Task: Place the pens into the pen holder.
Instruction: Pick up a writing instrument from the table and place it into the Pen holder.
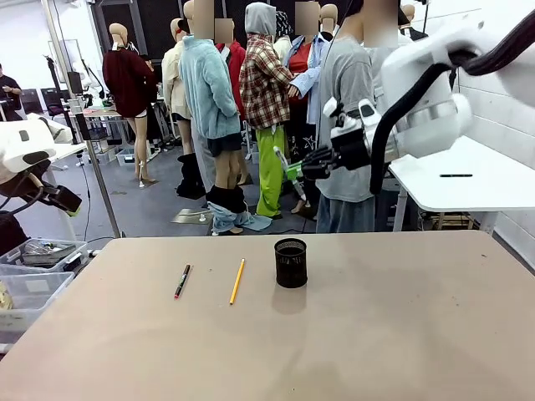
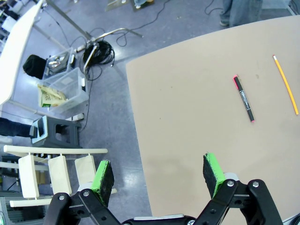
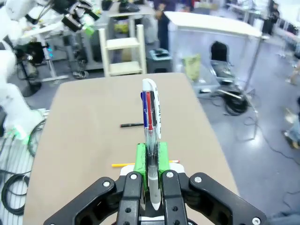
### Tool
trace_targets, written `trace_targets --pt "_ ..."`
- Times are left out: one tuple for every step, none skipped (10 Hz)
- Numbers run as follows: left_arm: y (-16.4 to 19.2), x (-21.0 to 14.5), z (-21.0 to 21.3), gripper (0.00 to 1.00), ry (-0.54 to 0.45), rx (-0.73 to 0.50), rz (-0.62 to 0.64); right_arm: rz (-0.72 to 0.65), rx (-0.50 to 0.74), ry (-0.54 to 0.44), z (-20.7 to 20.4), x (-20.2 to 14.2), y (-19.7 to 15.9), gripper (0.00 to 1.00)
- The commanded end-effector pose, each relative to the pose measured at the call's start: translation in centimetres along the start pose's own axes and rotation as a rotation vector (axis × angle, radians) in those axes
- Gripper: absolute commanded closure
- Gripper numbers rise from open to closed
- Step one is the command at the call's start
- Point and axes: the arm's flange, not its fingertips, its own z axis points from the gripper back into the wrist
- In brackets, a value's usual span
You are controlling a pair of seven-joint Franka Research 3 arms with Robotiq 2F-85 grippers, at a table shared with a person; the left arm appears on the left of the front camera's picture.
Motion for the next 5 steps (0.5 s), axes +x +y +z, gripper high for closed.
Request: trace_targets --pt "0.0 0.0 -0.1 0.0 -0.008 0.009 0.001 -0.015 0.1 -0.018 -2.0 -2.6 -3.2 1.0" --pt "0.0 0.0 -0.1 0.0 -0.008 0.009 0.001 -0.068 0.142 -0.042 -3.1 -4.0 -3.5 1.0" --pt "0.0 0.0 -0.1 0.0 -0.008 0.009 0.001 -0.091 0.175 -0.077 -4.1 -5.1 -3.9 1.0" --pt "0.0 0.0 -0.1 0.0 -0.008 0.009 0.001 -0.106 0.198 -0.095 -4.9 -6.0 -3.7 1.0" --pt "0.0 0.0 -0.1 0.0 -0.008 0.009 0.001 -0.124 0.238 -0.112 -6.0 -6.8 -3.6 1.0"
